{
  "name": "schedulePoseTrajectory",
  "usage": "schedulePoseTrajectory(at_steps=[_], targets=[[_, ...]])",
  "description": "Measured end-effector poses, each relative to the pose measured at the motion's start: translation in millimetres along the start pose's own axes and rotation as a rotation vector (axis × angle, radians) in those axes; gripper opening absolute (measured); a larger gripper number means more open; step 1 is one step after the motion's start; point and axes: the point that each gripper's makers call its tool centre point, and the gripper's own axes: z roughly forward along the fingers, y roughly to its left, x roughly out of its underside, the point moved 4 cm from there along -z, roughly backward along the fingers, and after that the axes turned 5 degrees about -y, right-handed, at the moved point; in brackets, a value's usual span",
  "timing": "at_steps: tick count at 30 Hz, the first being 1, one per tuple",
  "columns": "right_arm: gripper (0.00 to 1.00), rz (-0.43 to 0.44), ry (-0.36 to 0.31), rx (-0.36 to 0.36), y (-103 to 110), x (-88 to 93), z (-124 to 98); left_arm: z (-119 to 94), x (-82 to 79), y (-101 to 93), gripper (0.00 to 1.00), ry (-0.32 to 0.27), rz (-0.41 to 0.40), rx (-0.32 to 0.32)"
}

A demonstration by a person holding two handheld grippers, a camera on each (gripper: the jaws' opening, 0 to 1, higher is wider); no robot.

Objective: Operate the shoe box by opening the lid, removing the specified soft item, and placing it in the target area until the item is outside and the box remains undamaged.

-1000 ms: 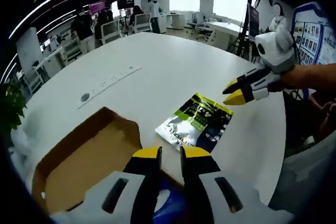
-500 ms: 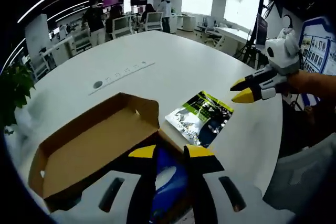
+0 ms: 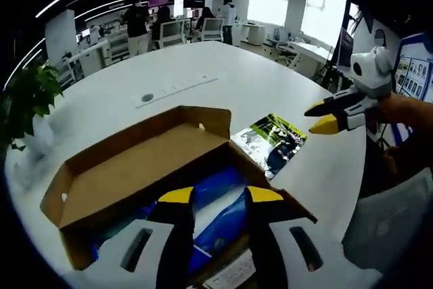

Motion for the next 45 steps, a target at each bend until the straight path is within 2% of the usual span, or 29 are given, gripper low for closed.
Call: schedulePoseTrajectory(at_steps=[8, 20, 27, 45], targets=[[0.36, -0.026, 0.002, -0.051, 24.0, -6.7, 5.9, -21.8, 13.4, 21.7, 0.33, -0.021, -0.041, -0.052], [0.42, -0.033, -0.007, -0.111, 56.0, -21.2, 16.3, -53.7, 42.7, 54.4, 0.42, -0.016, -0.088, -0.13], [0.43, -0.048, -0.009, -0.15, 77.6, -28.4, 23.9, -68.2, 56.0, 62.2, 0.48, -0.02, -0.116, -0.147], [0.43, -0.077, 0.006, -0.248, 127.4, -38.2, 45.6, -95.3, 74.8, 79.4, 0.67, -0.055, -0.198, -0.167]])
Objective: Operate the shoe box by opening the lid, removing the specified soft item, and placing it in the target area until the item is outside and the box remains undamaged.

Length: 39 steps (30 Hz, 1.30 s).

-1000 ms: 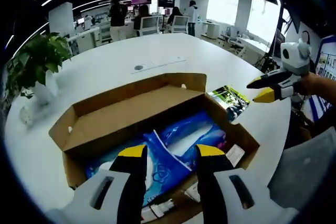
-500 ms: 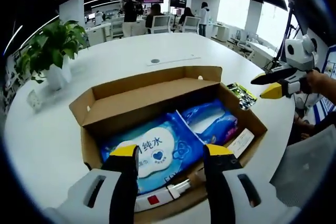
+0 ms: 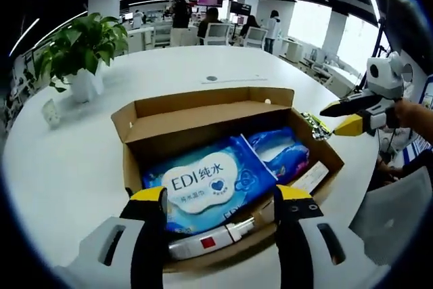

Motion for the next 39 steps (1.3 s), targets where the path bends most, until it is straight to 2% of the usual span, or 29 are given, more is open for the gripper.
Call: schedulePoseTrajectory(at_steps=[9, 19, 39], targets=[[0.42, -0.007, 0.018, -0.045, 17.8, 1.1, 20.0, -7.3, 5.3, 4.3, 0.76, -0.013, -0.018, 0.004], [0.4, -0.013, 0.029, -0.082, 31.8, 3.3, 43.9, -12.3, 4.4, 12.4, 0.82, -0.045, -0.043, 0.008], [0.33, -0.031, 0.056, -0.139, 57.2, 1.9, 96.0, -20.9, 2.5, 23.5, 0.86, -0.099, -0.045, 0.011]])
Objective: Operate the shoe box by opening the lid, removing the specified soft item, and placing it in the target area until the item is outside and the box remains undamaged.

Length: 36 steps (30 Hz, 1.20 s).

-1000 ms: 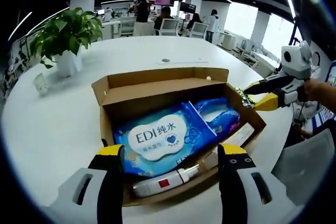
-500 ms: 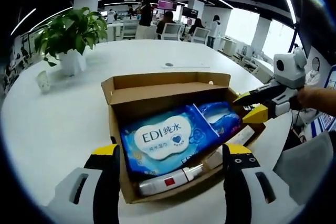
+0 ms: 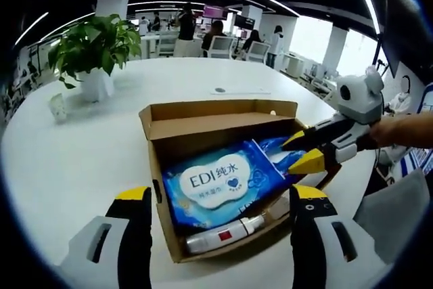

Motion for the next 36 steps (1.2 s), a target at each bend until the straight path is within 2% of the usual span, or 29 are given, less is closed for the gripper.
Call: schedulePoseTrajectory(at_steps=[2, 7, 9, 15, 23, 26, 28, 36], targets=[[0.3, -0.004, 0.005, -0.006, 0.4, -0.8, 5.4, 0.2, -0.9, -0.9, 0.87, -0.017, 0.008, 0.005], [0.29, -0.008, 0.024, 0.005, -3.5, -2.4, 17.0, 1.3, 0.6, 1.6, 0.89, -0.025, 0.002, 0.009], [0.27, 0.018, 0.023, 0.004, -4.4, -3.9, 20.2, 1.2, -0.4, 2.3, 0.9, -0.038, -0.001, 0.007], [0.26, 0.025, 0.055, 0.019, -5.4, -1.9, 28.7, 1.9, 0.8, 1.5, 0.93, -0.038, -0.001, 0.016], [0.1, 0.021, 0.095, 0.035, -11.6, 1.2, 40.1, 3.2, 4.3, 0.5, 0.92, -0.032, -0.008, 0.029], [0.02, 0.005, 0.115, 0.073, -17.6, 2.9, 40.3, 3.2, 3.9, -0.1, 0.92, -0.034, -0.01, 0.032], [0.01, 0.03, 0.114, 0.07, -15.9, 1.7, 40.4, 3.1, 3.6, 0.2, 0.91, -0.035, -0.009, 0.031], [0.0, 0.022, 0.099, 0.09, -14.6, -2.6, 33.9, 3.4, 2.0, -0.2, 0.88, -0.033, -0.008, 0.03]])
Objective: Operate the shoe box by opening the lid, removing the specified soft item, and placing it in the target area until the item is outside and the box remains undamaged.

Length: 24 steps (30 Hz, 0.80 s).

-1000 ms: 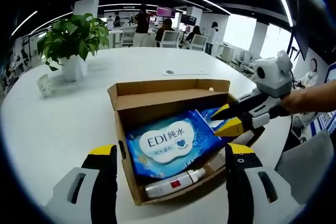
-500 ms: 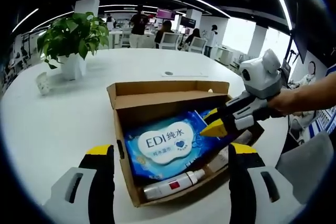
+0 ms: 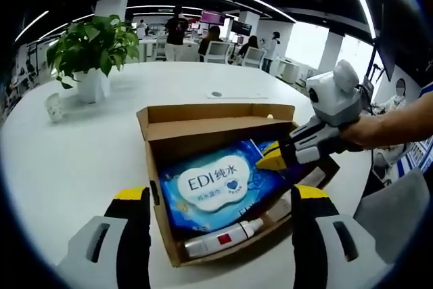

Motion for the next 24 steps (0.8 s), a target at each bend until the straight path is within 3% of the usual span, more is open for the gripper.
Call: schedulePoseTrajectory(at_steps=[14, 24], targets=[[0.0, 0.02, -0.072, 0.015, -2.3, -10.5, -22.8, 8.1, 0.1, -4.6, 0.77, 0.041, 0.031, 0.006], [0.0, 0.02, -0.092, 0.021, -3.3, -8.5, -27.6, 19.4, 4.7, -1.6, 0.62, 0.121, 0.06, -0.001]])
